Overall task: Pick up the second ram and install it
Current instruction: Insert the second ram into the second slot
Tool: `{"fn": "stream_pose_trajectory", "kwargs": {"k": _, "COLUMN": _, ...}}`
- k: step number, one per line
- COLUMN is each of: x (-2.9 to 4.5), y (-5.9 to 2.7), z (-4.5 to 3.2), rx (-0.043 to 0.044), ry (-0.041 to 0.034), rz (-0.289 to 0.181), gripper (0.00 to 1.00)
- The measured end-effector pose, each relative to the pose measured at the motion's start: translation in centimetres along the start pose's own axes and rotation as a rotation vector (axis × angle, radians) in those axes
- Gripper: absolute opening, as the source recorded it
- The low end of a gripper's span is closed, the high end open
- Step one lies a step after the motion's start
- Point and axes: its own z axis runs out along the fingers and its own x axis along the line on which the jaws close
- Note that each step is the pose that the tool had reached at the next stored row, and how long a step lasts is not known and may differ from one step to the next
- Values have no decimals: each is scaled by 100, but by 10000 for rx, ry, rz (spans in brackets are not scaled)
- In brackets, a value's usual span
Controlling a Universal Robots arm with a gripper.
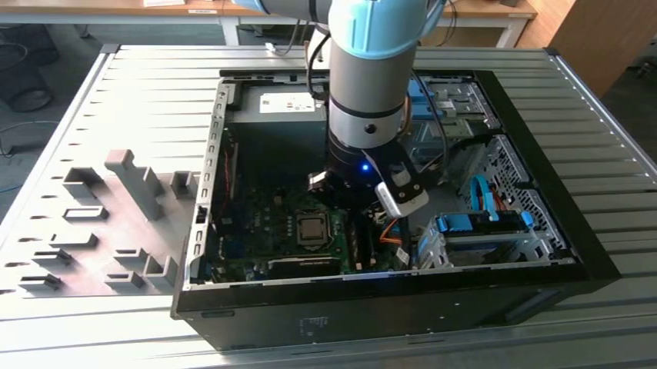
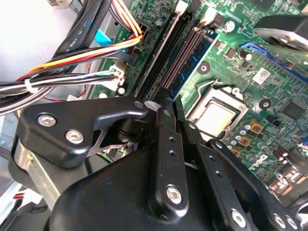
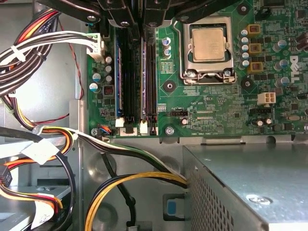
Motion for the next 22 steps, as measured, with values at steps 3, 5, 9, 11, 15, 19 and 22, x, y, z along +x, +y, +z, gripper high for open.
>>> {"fn": "stream_pose_trajectory", "kwargs": {"k": 3, "x": -9, "y": 0, "z": -1, "rx": 1, "ry": -1, "rz": -122, "gripper": 14}}
{"fn": "stream_pose_trajectory", "kwargs": {"k": 5, "x": -15, "y": 0, "z": -1, "rx": -1, "ry": 4, "rz": -169, "gripper": 14}}
{"fn": "stream_pose_trajectory", "kwargs": {"k": 9, "x": -20, "y": 4, "z": 9, "rx": -7, "ry": 17, "rz": -178, "gripper": 14}}
{"fn": "stream_pose_trajectory", "kwargs": {"k": 11, "x": -20, "y": 5, "z": 20, "rx": -16, "ry": 18, "rz": -178, "gripper": 14}}
{"fn": "stream_pose_trajectory", "kwargs": {"k": 15, "x": -20, "y": 6, "z": 40, "rx": -18, "ry": 18, "rz": -179, "gripper": 14}}
{"fn": "stream_pose_trajectory", "kwargs": {"k": 19, "x": -19, "y": 6, "z": 55, "rx": -19, "ry": 18, "rz": -179, "gripper": 14}}
{"fn": "stream_pose_trajectory", "kwargs": {"k": 22, "x": -18, "y": 8, "z": 84, "rx": -20, "ry": 20, "rz": -179, "gripper": 14}}
